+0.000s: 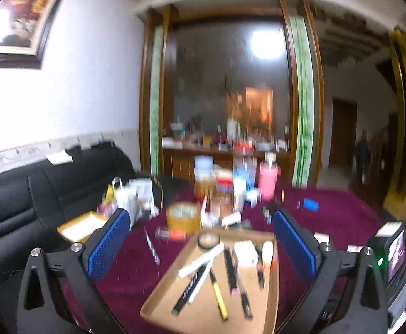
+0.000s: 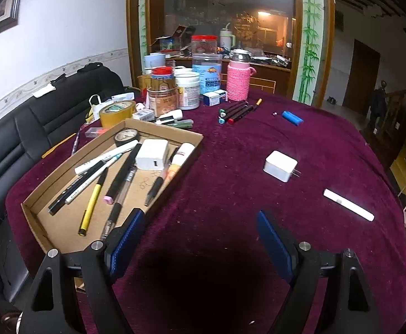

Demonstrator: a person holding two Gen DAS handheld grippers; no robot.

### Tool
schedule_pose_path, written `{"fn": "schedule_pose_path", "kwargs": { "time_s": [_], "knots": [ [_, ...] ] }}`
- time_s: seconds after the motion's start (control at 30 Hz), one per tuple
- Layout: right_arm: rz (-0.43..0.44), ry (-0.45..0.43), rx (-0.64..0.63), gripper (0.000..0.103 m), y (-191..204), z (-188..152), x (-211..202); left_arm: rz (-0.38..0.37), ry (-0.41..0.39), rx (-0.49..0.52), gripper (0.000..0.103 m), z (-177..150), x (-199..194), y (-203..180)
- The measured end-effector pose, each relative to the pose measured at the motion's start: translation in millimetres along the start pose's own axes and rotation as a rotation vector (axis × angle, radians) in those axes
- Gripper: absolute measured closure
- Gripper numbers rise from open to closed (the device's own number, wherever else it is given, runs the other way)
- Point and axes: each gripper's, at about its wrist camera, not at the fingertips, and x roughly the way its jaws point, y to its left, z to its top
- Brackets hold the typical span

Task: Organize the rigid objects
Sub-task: 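Move both tools toward the white stick and white charger on the table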

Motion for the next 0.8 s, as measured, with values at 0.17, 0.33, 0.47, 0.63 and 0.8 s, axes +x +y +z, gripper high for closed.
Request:
{"fn": "schedule_pose_path", "kwargs": {
  "time_s": [0.17, 0.33, 0.47, 0.63, 0.8],
  "knots": [
    [-0.031, 0.023, 0.019, 0.018, -20, -1, 9, -0.011, -0.058, 0.005, 0.000, 12, -3, -11],
    [-0.060, 0.044, 0.040, 0.018, -41, -3, 18, -0.047, 0.033, 0.063, 0.000, 7, 23, -40],
    [-0.089, 0.059, 0.042, 0.018, -59, -3, 24, -0.067, 0.057, 0.084, 0.000, 1, 34, -61],
    [-0.157, 0.107, 0.019, 0.018, -90, 2, 38, -0.071, 0.034, 0.084, 0.000, 2, 41, -78],
    [-0.244, 0.156, 0.046, 0.018, -142, 11, 54, -0.096, 0.101, 0.119, 0.000, -5, 63, -100]
  ]
}}
